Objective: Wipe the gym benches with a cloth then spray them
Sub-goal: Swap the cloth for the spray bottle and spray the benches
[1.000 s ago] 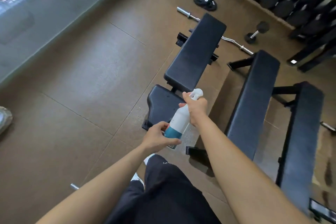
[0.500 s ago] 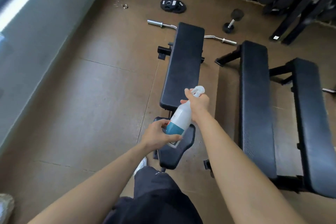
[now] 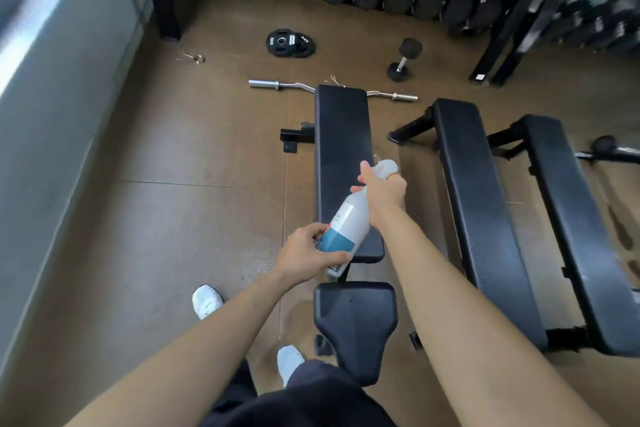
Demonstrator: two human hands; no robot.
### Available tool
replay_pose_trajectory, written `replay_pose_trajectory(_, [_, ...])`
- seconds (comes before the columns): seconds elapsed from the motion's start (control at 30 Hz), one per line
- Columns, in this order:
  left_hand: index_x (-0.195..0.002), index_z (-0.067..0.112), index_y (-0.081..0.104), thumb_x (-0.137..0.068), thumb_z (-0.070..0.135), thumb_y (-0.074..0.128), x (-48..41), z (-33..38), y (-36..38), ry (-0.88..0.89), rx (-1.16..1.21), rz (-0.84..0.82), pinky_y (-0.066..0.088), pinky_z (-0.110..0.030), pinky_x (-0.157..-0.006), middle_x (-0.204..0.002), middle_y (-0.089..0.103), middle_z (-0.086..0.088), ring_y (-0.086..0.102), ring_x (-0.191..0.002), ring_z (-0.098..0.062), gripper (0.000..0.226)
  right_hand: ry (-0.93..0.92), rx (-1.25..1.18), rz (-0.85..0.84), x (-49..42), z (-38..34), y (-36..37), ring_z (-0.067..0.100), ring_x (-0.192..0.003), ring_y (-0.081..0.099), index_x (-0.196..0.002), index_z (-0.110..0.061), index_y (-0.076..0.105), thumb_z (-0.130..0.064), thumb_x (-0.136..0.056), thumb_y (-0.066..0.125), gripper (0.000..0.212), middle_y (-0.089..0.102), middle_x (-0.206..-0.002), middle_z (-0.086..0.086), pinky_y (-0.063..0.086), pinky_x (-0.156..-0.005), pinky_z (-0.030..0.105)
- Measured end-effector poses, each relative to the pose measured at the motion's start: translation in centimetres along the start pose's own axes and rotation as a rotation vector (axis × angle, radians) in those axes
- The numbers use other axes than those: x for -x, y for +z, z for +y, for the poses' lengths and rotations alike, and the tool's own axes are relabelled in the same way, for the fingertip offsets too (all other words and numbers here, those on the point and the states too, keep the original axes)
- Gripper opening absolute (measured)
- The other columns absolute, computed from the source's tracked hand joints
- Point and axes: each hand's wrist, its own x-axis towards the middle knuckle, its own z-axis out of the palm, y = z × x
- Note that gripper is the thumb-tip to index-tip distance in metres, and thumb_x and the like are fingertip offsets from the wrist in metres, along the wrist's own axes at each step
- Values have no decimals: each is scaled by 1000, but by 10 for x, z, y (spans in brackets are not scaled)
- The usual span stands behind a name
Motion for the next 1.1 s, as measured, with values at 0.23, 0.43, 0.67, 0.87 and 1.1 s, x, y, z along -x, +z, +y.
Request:
replay_pose_trajectory(0.23, [-112,34,67,-57,61,85,-53,1,-132,63,-114,-161,60,-42,-87,-99,70,16,67,-91,-4,64,79,-129,139,8,-38,95,16,-69,76,-109,-12,62,-34,-89,74,32,75,-93,5,62,-72,36])
replay_pose_trajectory(0.43, [-117,30,67,-58,60,87,-71,-8,-218,73,-75,-161,61,-37,-85,-100,70,16,68,-90,-3,69,77,-95,142,21,-79,180,17,-70,75,-108,-17,58,-36,-90,72,30,72,-92,1,62,-68,36])
replay_pose_trajectory(0.67, [-115,29,70,-54,63,87,-74,-36,-311,14,54,-31,62,-36,-85,-99,73,15,69,-89,-2,72,30,-24,-138,35,-111,291,17,-80,76,-103,-19,59,-37,-89,75,28,74,-86,-3,62,-76,39])
replay_pose_trajectory(0.87, [-112,21,73,-71,28,93,-41,-66,-373,-71,356,215,59,-31,-76,-98,77,3,73,-87,-13,46,-149,86,-534,62,-112,365,6,-112,59,-138,-21,50,-33,-89,75,56,56,-134,-7,52,-92,27])
replay_pose_trajectory(1.1, [-109,27,69,-69,33,94,-1,-99,-438,-238,398,731,57,-23,-73,-97,74,7,69,-86,-9,47,-271,472,-1114,110,-86,464,8,-107,65,-132,-26,57,-37,-81,82,58,63,-125,-9,59,-91,37])
